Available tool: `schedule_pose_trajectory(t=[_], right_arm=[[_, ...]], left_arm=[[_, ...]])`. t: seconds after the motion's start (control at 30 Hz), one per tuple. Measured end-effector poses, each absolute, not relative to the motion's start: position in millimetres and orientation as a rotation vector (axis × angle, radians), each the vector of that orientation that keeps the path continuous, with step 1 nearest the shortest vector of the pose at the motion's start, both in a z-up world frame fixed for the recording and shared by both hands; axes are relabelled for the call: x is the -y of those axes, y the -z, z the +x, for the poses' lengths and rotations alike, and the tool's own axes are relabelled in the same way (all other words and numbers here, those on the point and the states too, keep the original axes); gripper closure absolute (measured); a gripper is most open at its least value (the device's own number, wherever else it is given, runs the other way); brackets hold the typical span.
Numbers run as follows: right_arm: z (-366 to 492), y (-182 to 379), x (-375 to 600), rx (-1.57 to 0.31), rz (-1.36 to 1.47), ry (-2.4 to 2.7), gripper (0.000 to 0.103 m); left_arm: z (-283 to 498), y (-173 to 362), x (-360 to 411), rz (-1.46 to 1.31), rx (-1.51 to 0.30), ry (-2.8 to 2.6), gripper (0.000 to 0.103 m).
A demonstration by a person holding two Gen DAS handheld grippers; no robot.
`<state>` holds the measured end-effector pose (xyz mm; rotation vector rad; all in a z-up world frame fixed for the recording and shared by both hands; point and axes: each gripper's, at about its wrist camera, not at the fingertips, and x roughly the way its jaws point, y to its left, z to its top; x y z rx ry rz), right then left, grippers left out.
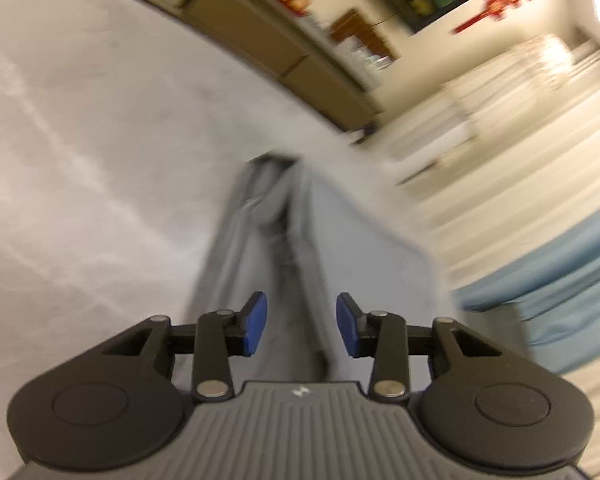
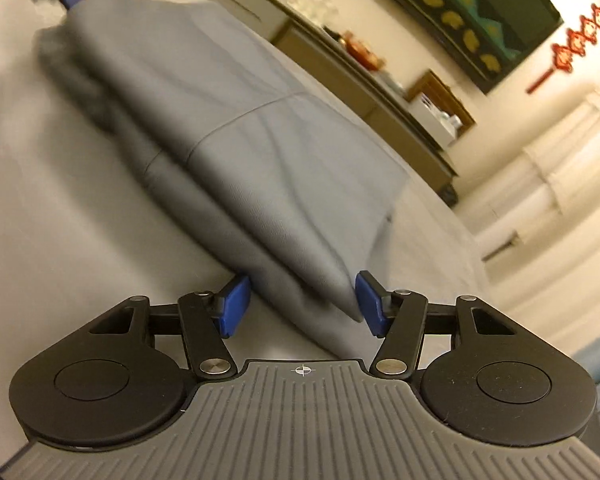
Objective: Fold clothes
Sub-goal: 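Lower the folded trousers onto the table and open both grippers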
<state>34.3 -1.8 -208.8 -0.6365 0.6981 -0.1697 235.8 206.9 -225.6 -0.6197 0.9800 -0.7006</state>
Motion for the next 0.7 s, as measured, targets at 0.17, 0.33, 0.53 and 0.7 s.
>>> schedule_pose_trajectory(t=[0.17, 0.33, 0.53, 0.7], right_arm=[[9.4, 190.7, -6.5, -0.6, -0.707, 0.155, 0.043], [24.9, 184.6, -53.8, -0.526, -0.797, 0.01, 0.043], [63.6, 199.1, -118.1, -0.499, -0.89, -0.16, 0.052], [85.3, 173.5, -105.6, -0.56, -0.708, -0.18, 0.083]], left_arm=[[227.0, 228.5, -192.7, -0.612, -1.032, 0.768, 0.051], [236.7, 254.6, -199.4, -0.657, -1.054, 0.657, 0.051], [242.7, 272.2, -213.1, -0.716, -1.089, 0.618, 0.051], [245.1, 276.0, -215.8, -0.749, -1.108, 0.621, 0.049]])
